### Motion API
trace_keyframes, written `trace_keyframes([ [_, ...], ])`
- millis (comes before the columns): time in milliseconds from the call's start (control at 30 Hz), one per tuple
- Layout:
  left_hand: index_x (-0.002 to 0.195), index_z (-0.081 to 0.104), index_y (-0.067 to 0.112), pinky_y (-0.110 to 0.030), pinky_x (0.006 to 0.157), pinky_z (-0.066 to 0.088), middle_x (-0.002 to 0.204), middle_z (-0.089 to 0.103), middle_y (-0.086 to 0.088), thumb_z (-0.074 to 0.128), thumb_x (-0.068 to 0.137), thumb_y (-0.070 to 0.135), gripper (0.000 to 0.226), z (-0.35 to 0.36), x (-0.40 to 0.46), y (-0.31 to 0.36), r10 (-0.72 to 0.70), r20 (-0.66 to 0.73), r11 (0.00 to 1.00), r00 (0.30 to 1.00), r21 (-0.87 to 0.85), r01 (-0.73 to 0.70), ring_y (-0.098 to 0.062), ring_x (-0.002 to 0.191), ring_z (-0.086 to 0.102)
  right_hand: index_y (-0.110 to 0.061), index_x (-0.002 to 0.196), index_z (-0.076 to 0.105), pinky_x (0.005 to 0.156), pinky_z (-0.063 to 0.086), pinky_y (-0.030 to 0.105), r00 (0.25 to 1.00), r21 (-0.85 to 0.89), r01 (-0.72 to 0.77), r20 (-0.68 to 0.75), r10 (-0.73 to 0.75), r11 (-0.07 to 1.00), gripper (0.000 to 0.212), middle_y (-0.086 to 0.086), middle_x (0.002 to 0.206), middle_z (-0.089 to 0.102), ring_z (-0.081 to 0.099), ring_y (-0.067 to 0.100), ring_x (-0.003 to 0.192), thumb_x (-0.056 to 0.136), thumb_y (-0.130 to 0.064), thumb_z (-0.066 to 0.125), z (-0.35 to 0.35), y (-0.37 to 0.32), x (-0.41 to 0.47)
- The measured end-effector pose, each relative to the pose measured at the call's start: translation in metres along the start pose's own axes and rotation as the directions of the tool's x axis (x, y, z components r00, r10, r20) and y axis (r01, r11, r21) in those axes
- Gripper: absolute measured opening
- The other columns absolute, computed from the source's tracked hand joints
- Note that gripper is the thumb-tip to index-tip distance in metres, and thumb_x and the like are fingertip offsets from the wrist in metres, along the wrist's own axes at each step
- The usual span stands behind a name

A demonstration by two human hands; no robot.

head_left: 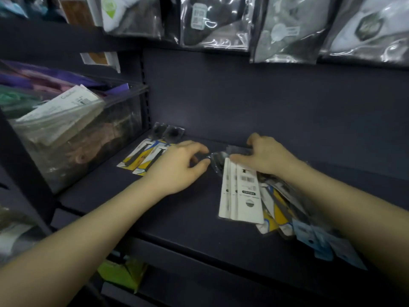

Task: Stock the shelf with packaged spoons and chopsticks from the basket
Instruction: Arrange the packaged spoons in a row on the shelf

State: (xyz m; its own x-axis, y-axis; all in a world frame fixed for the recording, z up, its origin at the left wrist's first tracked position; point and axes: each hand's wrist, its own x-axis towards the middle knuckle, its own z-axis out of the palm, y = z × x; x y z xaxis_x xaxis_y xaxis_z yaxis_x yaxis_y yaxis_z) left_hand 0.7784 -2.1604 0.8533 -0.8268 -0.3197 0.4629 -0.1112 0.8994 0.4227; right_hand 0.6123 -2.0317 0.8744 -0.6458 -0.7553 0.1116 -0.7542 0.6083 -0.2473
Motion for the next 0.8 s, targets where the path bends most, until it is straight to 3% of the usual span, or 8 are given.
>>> trace_keyframes([
  [100, 0.098, 0.066, 0.013, -0.005, 0.063, 0.038, 0.096, 0.066, -0.003, 0.059, 0.084, 0.021, 0.018, 0.010, -0.002, 0.017, 0.019, -0.033, 0.998, 0.999, -0.057, -0.021, -0.012, 0.073, 0.061, -0.008, 0.095, 0.054, 0.071, 0.045, 0.028, 0.997, -0.018, -0.061, 0.042, 0.061, 0.998, 0.042, 0.012, 0.105, 0.061, 0.059, 0.029, 0.092, 0.082, -0.048, 0.054, 0.001, -0.010, 0.004],
  [233, 0.095, 0.067, 0.016, -0.016, 0.069, 0.045, 0.096, 0.066, 0.000, 0.059, 0.084, 0.018, 0.013, 0.018, -0.003, 0.033, -0.018, -0.052, 0.990, 0.999, -0.139, 0.010, -0.013, 0.080, 0.061, -0.002, 0.092, 0.057, 0.062, 0.043, 0.026, 0.988, 0.002, -0.119, 0.097, 0.118, 0.993, 0.020, 0.014, 0.098, 0.059, 0.062, 0.029, 0.085, 0.084, -0.020, 0.050, -0.010, -0.013, 0.004],
  [367, 0.104, 0.063, 0.019, -0.028, 0.080, 0.049, 0.097, 0.068, 0.003, 0.058, 0.086, 0.025, 0.020, 0.021, -0.004, 0.043, -0.147, -0.007, 0.948, 0.989, -0.288, 0.139, -0.014, 0.087, 0.063, 0.001, 0.097, 0.062, 0.063, 0.040, 0.023, 0.990, 0.172, -0.091, -0.091, 0.108, 0.981, 0.023, 0.023, 0.097, 0.063, 0.065, 0.035, 0.090, 0.090, -0.017, 0.050, -0.034, 0.002, 0.008],
  [433, 0.113, 0.058, 0.017, -0.031, 0.081, 0.050, 0.098, 0.068, 0.000, 0.055, 0.087, 0.031, 0.029, 0.020, -0.004, 0.049, -0.233, 0.067, 0.858, 0.970, -0.456, 0.237, -0.016, 0.087, 0.064, -0.005, 0.084, 0.059, 0.048, 0.045, 0.021, 0.988, 0.546, -0.014, -0.119, 0.094, 0.837, 0.008, 0.017, 0.079, 0.056, 0.061, 0.027, 0.065, 0.087, -0.006, 0.051, -0.041, -0.002, 0.011],
  [500, 0.108, 0.059, 0.015, -0.031, 0.074, 0.052, 0.093, 0.068, -0.005, 0.051, 0.090, 0.030, 0.024, 0.016, -0.005, 0.055, -0.294, 0.180, 0.680, 0.939, -0.650, 0.338, -0.016, 0.079, 0.063, -0.009, 0.080, 0.052, 0.051, 0.053, 0.028, 0.996, 0.842, 0.015, -0.060, 0.065, 0.539, 0.016, 0.012, 0.075, 0.053, 0.057, 0.018, 0.059, 0.087, 0.005, 0.049, -0.040, -0.019, 0.011],
  [600, 0.084, 0.064, 0.016, -0.023, 0.057, 0.052, 0.070, 0.071, -0.001, 0.051, 0.090, 0.022, 0.016, 0.004, -0.009, 0.050, -0.352, 0.276, 0.406, 0.894, -0.815, 0.412, -0.010, 0.060, 0.065, -0.009, 0.094, 0.051, 0.058, 0.058, 0.031, 0.999, 0.941, 0.037, -0.040, 0.003, 0.337, 0.010, 0.007, 0.082, 0.057, 0.061, 0.016, 0.066, 0.090, 0.000, 0.051, -0.030, -0.050, 0.016],
  [667, 0.082, 0.062, 0.015, -0.021, 0.057, 0.049, 0.060, 0.069, 0.003, 0.052, 0.090, 0.018, 0.014, -0.004, -0.013, 0.036, -0.391, 0.207, 0.503, 0.897, -0.768, 0.396, -0.008, 0.056, 0.063, -0.010, 0.093, 0.054, 0.056, 0.056, 0.026, 0.999, 0.944, -0.012, 0.024, -0.030, 0.328, 0.002, 0.004, 0.082, 0.060, 0.061, 0.014, 0.067, 0.092, -0.010, 0.053, -0.021, -0.066, 0.022],
  [800, 0.089, 0.056, 0.007, -0.028, 0.071, 0.042, 0.068, 0.064, -0.008, 0.049, 0.092, 0.027, 0.021, -0.013, -0.023, -0.010, -0.288, 0.121, 0.850, 0.950, -0.426, 0.312, -0.013, 0.067, 0.057, -0.016, 0.068, 0.051, 0.049, 0.031, 0.022, 0.981, 0.845, -0.138, 0.190, -0.048, 0.517, 0.024, 0.004, 0.069, 0.053, 0.044, 0.013, 0.055, 0.092, -0.011, 0.051, 0.010, -0.090, 0.045],
])
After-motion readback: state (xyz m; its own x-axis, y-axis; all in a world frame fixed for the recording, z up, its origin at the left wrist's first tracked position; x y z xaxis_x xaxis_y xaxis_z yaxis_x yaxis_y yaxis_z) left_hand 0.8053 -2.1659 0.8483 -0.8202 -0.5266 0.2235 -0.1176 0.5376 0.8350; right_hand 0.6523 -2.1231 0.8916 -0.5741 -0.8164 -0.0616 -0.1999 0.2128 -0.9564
